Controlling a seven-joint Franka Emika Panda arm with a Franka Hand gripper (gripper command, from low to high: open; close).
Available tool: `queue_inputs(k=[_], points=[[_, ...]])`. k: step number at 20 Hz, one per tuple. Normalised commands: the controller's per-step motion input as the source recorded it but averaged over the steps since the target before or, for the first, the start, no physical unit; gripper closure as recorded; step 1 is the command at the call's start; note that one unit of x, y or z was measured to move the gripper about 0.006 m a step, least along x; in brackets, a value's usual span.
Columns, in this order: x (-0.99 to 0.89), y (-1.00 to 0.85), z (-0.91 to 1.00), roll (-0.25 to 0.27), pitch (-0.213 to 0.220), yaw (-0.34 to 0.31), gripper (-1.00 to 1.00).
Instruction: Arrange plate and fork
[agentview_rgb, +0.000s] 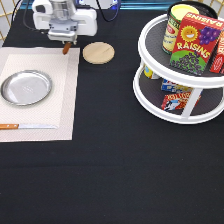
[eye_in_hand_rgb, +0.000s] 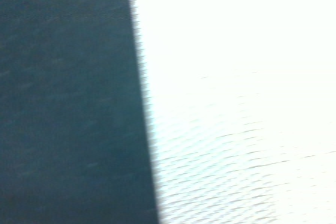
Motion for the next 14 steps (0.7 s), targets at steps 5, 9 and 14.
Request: queue_inputs(k=[5, 9, 14], points=[[-0.01, -0.09, -0.12, 0.005, -0.031, -0.333, 1.0], [-0.04, 0.0, -0.16, 0.009, -0.008, -0.375, 1.0], [-0.05, 0.0, -0.1, 0.007, -0.001, -0.374, 1.0]])
